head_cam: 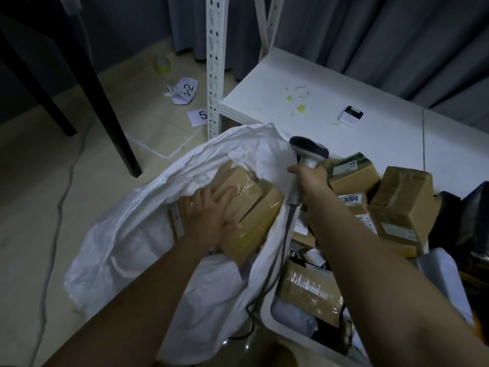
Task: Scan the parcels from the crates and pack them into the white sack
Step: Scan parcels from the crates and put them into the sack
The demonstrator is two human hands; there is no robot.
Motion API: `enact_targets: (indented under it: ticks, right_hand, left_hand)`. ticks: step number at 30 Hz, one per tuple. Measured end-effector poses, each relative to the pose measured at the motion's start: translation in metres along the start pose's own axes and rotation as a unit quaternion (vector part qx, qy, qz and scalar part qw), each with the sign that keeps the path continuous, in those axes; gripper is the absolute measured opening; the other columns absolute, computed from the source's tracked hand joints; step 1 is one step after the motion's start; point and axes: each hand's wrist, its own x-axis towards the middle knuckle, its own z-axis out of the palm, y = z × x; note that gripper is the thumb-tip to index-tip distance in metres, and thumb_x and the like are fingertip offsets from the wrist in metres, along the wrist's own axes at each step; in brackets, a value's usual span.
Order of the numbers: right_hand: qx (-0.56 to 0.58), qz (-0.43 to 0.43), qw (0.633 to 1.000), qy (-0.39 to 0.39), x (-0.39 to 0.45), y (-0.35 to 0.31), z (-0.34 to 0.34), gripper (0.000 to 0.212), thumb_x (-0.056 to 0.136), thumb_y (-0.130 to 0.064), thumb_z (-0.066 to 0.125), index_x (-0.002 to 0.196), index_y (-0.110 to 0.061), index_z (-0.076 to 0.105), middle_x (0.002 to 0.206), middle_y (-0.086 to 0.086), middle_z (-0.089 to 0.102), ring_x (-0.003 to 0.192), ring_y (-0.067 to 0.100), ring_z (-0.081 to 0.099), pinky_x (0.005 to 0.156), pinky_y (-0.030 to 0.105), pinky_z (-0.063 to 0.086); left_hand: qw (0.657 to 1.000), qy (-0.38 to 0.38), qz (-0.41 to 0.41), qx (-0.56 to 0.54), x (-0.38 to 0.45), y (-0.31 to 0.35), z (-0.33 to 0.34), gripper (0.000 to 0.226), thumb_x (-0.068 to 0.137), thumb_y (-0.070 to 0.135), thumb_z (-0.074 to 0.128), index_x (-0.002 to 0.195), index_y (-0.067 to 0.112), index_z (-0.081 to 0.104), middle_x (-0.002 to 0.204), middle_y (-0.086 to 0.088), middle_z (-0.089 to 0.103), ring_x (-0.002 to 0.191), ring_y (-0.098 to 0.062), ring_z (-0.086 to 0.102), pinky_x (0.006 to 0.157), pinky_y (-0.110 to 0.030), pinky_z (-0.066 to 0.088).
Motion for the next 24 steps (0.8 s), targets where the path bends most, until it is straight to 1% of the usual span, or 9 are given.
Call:
enact_targets:
  ticks: [2, 4, 6, 9, 15, 17, 19, 21, 24]
  right_hand:
    - [-0.035, -0.005, 0.999, -0.002, 0.012, -0.002, 0.007, 0.051, 0.084, -0.003, 0.068, 0.130, 0.000, 0.046, 0.119, 0.019, 0.057, 0.111, 0.036, 0.057, 0.093, 0.044, 0.049]
    - [-0.075, -0.002, 0.997, 0.007, 0.021, -0.001, 0.013, 0.051, 0.084, -0.001, 0.069, 0.129, 0.000, 0.045, 0.120, 0.018, 0.056, 0.113, 0.034, 0.055, 0.094, 0.043, 0.048]
    - [-0.111, -0.007, 0.994, 0.023, 0.027, 0.003, 0.018, 0.051, 0.084, -0.001, 0.070, 0.129, -0.001, 0.045, 0.123, 0.017, 0.055, 0.116, 0.033, 0.054, 0.096, 0.040, 0.048]
    - [-0.154, -0.015, 0.987, 0.044, 0.025, 0.008, 0.019, 0.050, 0.084, -0.005, 0.069, 0.128, -0.002, 0.046, 0.123, 0.015, 0.055, 0.112, 0.031, 0.055, 0.092, 0.035, 0.048]
    - [0.037, -0.013, 0.997, -0.065, -0.026, -0.020, -0.017, 0.027, 0.077, 0.001, 0.068, 0.101, -0.002, 0.057, 0.088, 0.017, 0.063, 0.070, 0.026, 0.066, 0.062, 0.035, 0.058]
    - [0.037, -0.061, 0.995, -0.076, -0.050, -0.032, -0.032, 0.025, 0.078, 0.001, 0.070, 0.099, -0.003, 0.057, 0.078, 0.012, 0.064, 0.062, 0.020, 0.068, 0.054, 0.030, 0.056]
    - [0.020, -0.095, 0.993, -0.071, -0.067, -0.034, -0.038, 0.029, 0.079, 0.000, 0.072, 0.104, -0.003, 0.057, 0.082, 0.011, 0.065, 0.063, 0.016, 0.068, 0.049, 0.025, 0.054]
    - [0.023, -0.077, 0.994, -0.072, -0.077, -0.030, -0.034, 0.035, 0.079, -0.002, 0.074, 0.110, -0.003, 0.057, 0.089, 0.012, 0.067, 0.077, 0.022, 0.070, 0.059, 0.032, 0.058]
    - [0.027, -0.060, 0.996, -0.058, -0.087, -0.017, -0.019, 0.046, 0.075, -0.008, 0.079, 0.116, -0.005, 0.057, 0.102, 0.013, 0.068, 0.094, 0.031, 0.069, 0.082, 0.048, 0.058]
  left_hand:
    - [0.998, -0.041, -0.039, -0.032, -0.005, 0.008, 0.002, 0.107, 0.048, 0.093, 0.034, 0.139, 0.036, 0.032, 0.136, -0.018, 0.038, 0.118, -0.037, 0.039, 0.099, -0.054, 0.029]
    - [0.998, -0.031, -0.056, -0.010, -0.007, 0.018, 0.009, 0.109, 0.048, 0.087, 0.057, 0.138, 0.030, 0.037, 0.137, -0.018, 0.036, 0.124, -0.037, 0.036, 0.104, -0.058, 0.024]
    - [0.998, 0.015, -0.042, 0.043, -0.003, 0.021, 0.016, 0.109, 0.040, 0.078, 0.074, 0.129, 0.026, 0.041, 0.126, -0.020, 0.049, 0.113, -0.038, 0.049, 0.096, -0.063, 0.035]
    - [0.993, 0.068, -0.027, 0.092, 0.001, 0.015, 0.024, 0.108, 0.036, 0.075, 0.077, 0.124, 0.024, 0.042, 0.116, -0.019, 0.058, 0.100, -0.035, 0.056, 0.092, -0.057, 0.039]
    - [0.989, 0.093, -0.014, 0.113, 0.004, -0.004, 0.026, 0.068, 0.073, 0.057, 0.061, 0.128, 0.022, 0.044, 0.116, -0.020, 0.055, 0.099, -0.034, 0.048, 0.090, -0.052, 0.044]
    - [0.989, 0.058, -0.007, 0.137, -0.001, -0.015, 0.032, 0.081, 0.063, 0.045, 0.078, 0.133, 0.025, 0.044, 0.118, -0.023, 0.058, 0.099, -0.035, 0.049, 0.082, -0.053, 0.049]
    - [0.988, -0.017, 0.027, 0.151, -0.009, -0.020, 0.030, 0.099, 0.050, 0.066, 0.077, 0.136, 0.025, 0.050, 0.124, -0.025, 0.057, 0.099, -0.041, 0.059, 0.078, -0.056, 0.050]
    - [0.991, -0.038, 0.053, 0.114, -0.015, -0.019, 0.017, 0.081, 0.070, 0.070, 0.060, 0.137, 0.027, 0.048, 0.137, -0.026, 0.047, 0.112, -0.042, 0.054, 0.089, -0.060, 0.043]
    - [0.997, 0.060, 0.021, 0.052, -0.023, -0.025, -0.010, 0.051, 0.079, 0.037, 0.055, 0.128, 0.022, 0.050, 0.134, -0.023, 0.049, 0.114, -0.037, 0.048, 0.095, -0.059, 0.037]
